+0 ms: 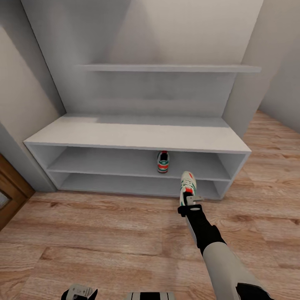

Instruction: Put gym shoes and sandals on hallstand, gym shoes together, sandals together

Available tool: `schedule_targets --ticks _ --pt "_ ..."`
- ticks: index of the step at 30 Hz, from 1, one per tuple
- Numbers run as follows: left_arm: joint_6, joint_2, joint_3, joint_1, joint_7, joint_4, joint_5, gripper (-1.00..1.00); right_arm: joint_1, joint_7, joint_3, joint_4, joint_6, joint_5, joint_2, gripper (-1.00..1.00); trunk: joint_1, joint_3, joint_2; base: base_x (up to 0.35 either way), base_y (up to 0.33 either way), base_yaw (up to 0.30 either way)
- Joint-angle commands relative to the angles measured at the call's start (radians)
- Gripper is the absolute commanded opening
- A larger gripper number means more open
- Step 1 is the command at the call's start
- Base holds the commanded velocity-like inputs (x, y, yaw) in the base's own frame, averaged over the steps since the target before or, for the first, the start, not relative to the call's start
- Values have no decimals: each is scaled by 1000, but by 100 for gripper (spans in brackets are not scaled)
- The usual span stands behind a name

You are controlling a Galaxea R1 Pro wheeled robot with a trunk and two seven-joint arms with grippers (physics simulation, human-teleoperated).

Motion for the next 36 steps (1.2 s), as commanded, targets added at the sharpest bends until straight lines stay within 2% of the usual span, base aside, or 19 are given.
schedule_targets --ticks 1,9,36 --pt "-5 0 8 -1 -7 1 -11 100 0 1 -3 -1 4 5 1 -100 0 -1 0 2 0 0" --pt "-4 1 3 -1 -11 1 -12 100 0 1 -4 -23 7 5 1 -100 0 -1 0 13 0 0" --pt "-2 0 0 -1 -5 2 -12 100 0 0 -5 -30 7 5 1 -100 0 -1 0 198 0 0"
